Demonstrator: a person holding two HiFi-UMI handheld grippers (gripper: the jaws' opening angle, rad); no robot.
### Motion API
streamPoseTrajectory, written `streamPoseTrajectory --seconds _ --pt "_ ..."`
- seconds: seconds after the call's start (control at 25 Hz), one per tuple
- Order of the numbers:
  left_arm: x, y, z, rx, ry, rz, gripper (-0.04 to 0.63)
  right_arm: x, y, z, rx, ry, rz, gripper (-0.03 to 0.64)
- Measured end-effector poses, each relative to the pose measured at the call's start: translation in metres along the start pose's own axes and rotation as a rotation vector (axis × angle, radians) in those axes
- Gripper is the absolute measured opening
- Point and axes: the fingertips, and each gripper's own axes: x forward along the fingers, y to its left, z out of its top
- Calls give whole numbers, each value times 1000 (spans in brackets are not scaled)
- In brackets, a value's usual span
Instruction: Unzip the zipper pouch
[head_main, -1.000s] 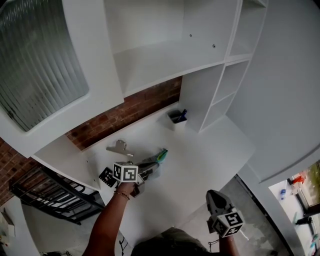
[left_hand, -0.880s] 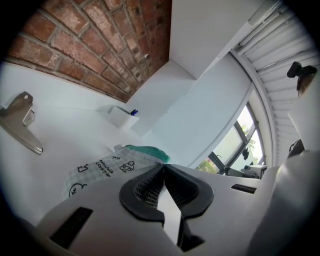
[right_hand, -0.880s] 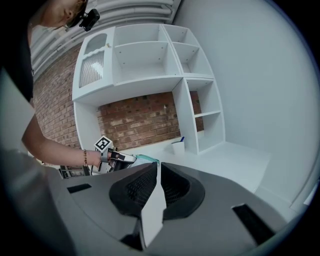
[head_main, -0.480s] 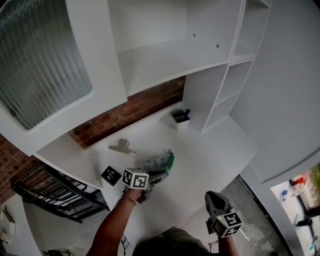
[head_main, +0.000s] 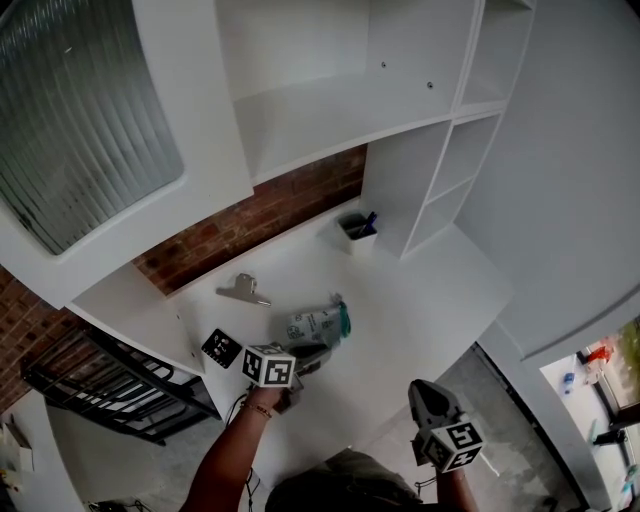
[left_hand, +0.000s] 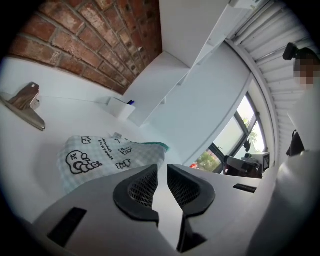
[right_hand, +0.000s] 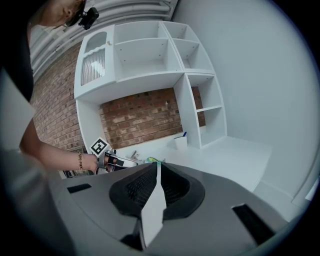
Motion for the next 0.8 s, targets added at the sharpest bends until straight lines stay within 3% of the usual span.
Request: streamPoseTrajectory --seconds 0.12,0.4,0.64,0.8 --pt "-12 -16 3 50 -26 5 34 4 8 2 -10 -1 21 23" --pt "-67 -32 18 208 -189 168 3 24 38 12 -22 -18 121 10" --pt "-117 -32 5 200 -285 294 2 33 58 16 -26 -23 172 1" --pt "-143 -25 -13 214 -292 387 2 38 71 11 -48 -3 203 0"
